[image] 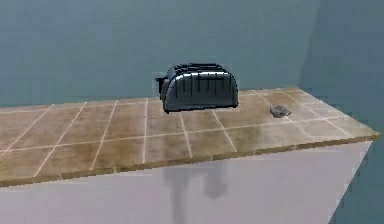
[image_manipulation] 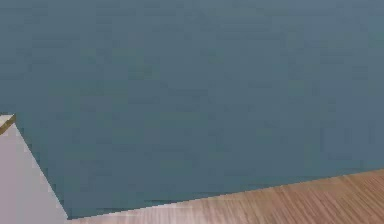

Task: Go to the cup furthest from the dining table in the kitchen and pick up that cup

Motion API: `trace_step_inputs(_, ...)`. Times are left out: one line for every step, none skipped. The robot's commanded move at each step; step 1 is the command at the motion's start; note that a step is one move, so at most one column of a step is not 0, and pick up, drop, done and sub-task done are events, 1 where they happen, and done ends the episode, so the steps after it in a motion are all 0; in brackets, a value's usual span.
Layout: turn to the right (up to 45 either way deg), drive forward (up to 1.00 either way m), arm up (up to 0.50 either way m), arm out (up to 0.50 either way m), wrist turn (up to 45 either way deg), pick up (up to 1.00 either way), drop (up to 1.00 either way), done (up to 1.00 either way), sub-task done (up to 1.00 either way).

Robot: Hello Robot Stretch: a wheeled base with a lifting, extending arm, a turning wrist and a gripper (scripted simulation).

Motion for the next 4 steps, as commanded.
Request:
trace_step_inputs(3.0,0.00,0.00,0.00,0.0,0.00,0.00,0.00,0.00)
trace_step_inputs(0.0,0.40,0.00,0.00,0.0,0.00,0.00,0.00,0.00)
trace_step_inputs(-45.0,0.00,0.00,0.00,0.0,0.00,0.00,0.00,0.00)
trace_step_inputs(-9.0,0.00,0.00,0.00,0.0,0.00,0.00,0.00,0.00)
